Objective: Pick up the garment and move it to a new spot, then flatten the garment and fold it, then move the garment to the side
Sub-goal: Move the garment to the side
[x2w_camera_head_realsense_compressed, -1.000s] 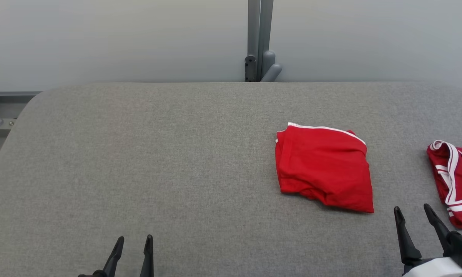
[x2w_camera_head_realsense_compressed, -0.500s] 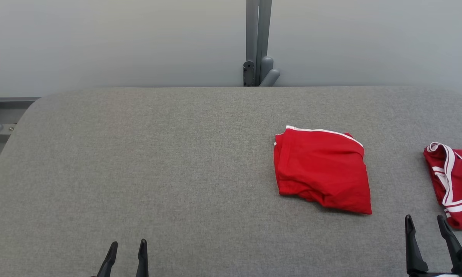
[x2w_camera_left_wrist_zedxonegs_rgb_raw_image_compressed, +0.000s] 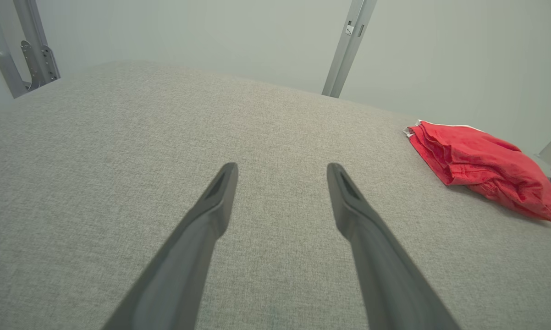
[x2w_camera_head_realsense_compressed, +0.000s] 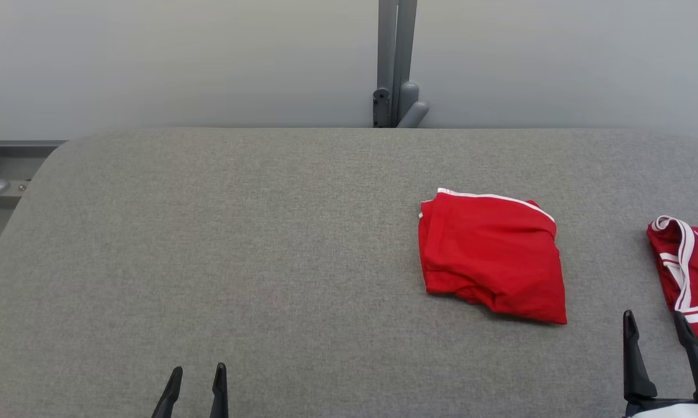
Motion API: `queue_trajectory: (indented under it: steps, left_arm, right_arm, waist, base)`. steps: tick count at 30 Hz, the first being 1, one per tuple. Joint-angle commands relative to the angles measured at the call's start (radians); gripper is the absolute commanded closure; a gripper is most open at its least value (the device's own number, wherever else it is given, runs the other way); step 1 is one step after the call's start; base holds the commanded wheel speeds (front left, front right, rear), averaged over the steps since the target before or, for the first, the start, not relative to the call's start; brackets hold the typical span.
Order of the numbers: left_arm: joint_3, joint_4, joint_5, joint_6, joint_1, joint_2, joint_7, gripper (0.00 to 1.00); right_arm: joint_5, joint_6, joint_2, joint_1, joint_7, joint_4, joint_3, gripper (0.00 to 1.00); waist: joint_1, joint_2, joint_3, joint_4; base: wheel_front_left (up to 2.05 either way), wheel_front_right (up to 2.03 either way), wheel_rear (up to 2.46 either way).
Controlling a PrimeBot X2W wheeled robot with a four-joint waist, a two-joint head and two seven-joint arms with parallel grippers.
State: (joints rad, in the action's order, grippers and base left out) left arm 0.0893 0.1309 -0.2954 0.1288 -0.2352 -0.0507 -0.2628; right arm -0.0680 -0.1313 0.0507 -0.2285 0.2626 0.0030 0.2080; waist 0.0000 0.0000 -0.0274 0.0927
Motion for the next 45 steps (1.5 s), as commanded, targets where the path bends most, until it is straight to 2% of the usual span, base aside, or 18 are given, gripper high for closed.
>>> queue_trajectory:
  steps: [1, 4, 8, 11, 17, 22, 27, 33, 41, 42, 43, 44, 45]
  left_arm:
    - [-0.003, -0.003, 0.002, 0.001, -0.01, -0.001, -0.002, 0.0]
    - [-0.002, -0.006, 0.0, 0.001, -0.009, -0.001, -0.002, 0.0]
    - [0.001, -0.01, 0.001, 0.0, -0.003, -0.001, -0.002, 0.0]
    - [0.002, -0.011, 0.001, 0.0, 0.008, -0.001, -0.002, 0.0]
    - [0.01, -0.014, 0.008, 0.001, 0.032, -0.001, -0.002, 0.0]
    - [0.024, -0.019, 0.001, 0.001, 0.062, -0.001, -0.002, 0.0]
    - [0.041, -0.017, -0.007, 0.002, 0.105, -0.001, -0.002, 0.0]
    - [0.051, -0.01, -0.01, 0.002, 0.141, -0.001, -0.002, 0.0]
    - [0.054, -0.01, -0.014, 0.002, 0.15, -0.001, -0.002, 0.0]
    - [0.054, -0.01, -0.014, 0.001, 0.15, -0.001, -0.002, 0.0]
    - [0.053, -0.011, -0.015, 0.0, 0.15, -0.001, -0.002, 0.0]
    - [0.052, -0.013, -0.015, -0.002, 0.15, -0.001, -0.002, 0.0]
    - [0.051, -0.014, -0.015, -0.004, 0.15, -0.001, -0.002, 0.0]
  right_arm:
    - [-0.002, 0.001, 0.002, 0.015, 0.003, -0.006, 0.006, 0.0]
    - [-0.025, 0.001, 0.005, 0.042, 0.003, 0.003, 0.018, 0.0]
    - [-0.066, 0.001, 0.042, 0.1, 0.002, 0.03, 0.005, 0.0]
    - [-0.107, 0.001, 0.083, 0.162, 0.002, 0.113, -0.02, 0.0]
    - [-0.191, 0.001, 0.153, 0.334, -0.154, 0.26, -0.083, 0.0]
    - [-0.235, 0.001, 0.182, 0.472, -0.274, 0.366, -0.135, 0.0]
    - [-0.244, 0.001, 0.195, 0.577, -0.314, 0.484, -0.19, 0.0]
    - [-0.259, 0.001, 0.188, 0.657, -0.301, 0.633, -0.225, 0.0]
    - [-0.332, 0.001, 0.17, 0.7, -0.288, 0.74, -0.279, 0.0]
    - [-0.346, 0.001, 0.167, 0.705, -0.287, 0.748, -0.289, 0.21]
    - [-0.359, 0.001, 0.169, 0.711, -0.284, 0.75, -0.3, 0.7]
    - [-0.374, 0.001, 0.172, 0.719, -0.279, 0.752, -0.311, 1.0]
    - [-0.387, 0.001, 0.177, 0.727, -0.279, 0.753, -0.324, 1.0]
  waist:
    - [0.0, 0.0, 0.001, 0.002]
    - [0.0, 0.0, 0.005, 0.005]
    - [0.0, 0.0, 0.016, 0.007]
    - [0.0, 0.0, 0.027, 0.008]
    - [0.0, 0.0, 0.071, 0.01]
    - [0.0, 0.0, 0.125, 0.021]
    - [0.0, 0.0, 0.182, 0.039]
    - [0.0, 0.0, 0.22, 0.056]
    - [0.0, 0.0, 0.227, 0.056]
    - [0.0, 0.0, 0.227, 0.053]
    - [0.0, 0.0, 0.227, 0.05]
    - [0.0, 0.0, 0.227, 0.045]
    - [0.0, 0.0, 0.227, 0.038]
  base:
    - [0.0, 0.0, 0.0]
    - [0.0, 0.0, 0.0]
    - [0.0, 0.0, 0.0]
    - [0.0, 0.0, 0.0]
    - [0.0, 0.0, 0.0]
    - [0.0, 0.0, 0.0]
    - [0.0, 0.0, 0.0]
    - [0.0, 0.0, 0.0]
    - [0.0, 0.0, 0.0]
    - [0.0, 0.0, 0.0]
    - [0.0, 0.0, 0.0]
    - [0.0, 0.0, 0.0]
    - [0.0, 0.0, 0.0]
